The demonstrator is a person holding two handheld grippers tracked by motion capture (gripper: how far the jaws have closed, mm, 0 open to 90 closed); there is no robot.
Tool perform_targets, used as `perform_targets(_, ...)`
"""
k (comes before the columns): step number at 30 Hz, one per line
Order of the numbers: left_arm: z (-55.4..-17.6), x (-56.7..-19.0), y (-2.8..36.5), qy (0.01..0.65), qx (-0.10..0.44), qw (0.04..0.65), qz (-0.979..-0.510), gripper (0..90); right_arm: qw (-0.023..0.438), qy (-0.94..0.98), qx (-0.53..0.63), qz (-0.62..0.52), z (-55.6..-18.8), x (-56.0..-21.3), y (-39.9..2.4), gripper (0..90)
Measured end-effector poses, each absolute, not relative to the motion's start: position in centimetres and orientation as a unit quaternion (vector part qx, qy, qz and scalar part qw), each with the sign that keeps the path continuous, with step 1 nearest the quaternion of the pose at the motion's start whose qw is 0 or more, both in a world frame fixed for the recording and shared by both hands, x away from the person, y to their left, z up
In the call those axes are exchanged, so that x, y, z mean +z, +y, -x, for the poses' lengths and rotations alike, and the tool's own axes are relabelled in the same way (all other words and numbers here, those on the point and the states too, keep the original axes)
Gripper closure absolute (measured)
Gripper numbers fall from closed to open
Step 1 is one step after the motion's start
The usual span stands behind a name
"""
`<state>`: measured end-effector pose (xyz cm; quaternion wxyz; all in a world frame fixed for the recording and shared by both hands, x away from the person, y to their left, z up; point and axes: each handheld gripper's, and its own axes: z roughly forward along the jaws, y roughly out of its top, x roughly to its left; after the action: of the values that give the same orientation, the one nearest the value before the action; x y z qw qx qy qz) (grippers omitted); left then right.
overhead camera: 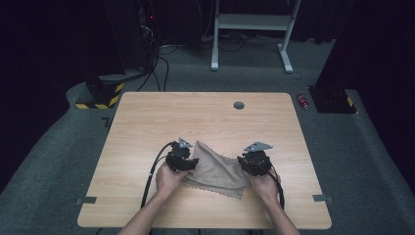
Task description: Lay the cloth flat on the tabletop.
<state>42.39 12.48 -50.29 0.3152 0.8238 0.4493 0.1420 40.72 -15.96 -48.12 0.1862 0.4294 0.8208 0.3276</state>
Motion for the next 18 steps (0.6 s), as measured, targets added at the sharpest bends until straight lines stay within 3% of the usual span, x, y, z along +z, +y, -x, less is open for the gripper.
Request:
perform_targets(4, -42.7, -50.7, 11.7, 0.448, 0.144, 0.299, -0.830, 57.3, 0.170, 0.812, 0.321, -0.457, -40.8, -48.9, -17.3, 64.0)
perform_targets(8, -42.8, -50.6, 11.3, 0.445, 0.149, 0.290, -0.834, 57.4, 0.152, 0.821, 0.304, -0.460, -40.9, -50.0, -17.0, 63.4)
perform_targets(10, -42.8, -50.6, 11.3, 0.437, 0.148, 0.293, -0.837, 61.9, 0.138, 0.825, 0.300, -0.459, -41.2, -50.5, -16.7, 68.8)
perform_targets(13, -42.7, -50.6, 11.2, 0.425, 0.141, 0.295, -0.844, 76.4, 0.137, 0.830, 0.302, -0.449, -41.5, -50.7, -16.3, 87.0)
perform_targets(18, -43.0, -50.4, 11.0, 0.415, 0.134, 0.290, -0.852, 86.9, 0.138, 0.845, 0.294, -0.424, -41.5, -49.9, -15.4, 89.2)
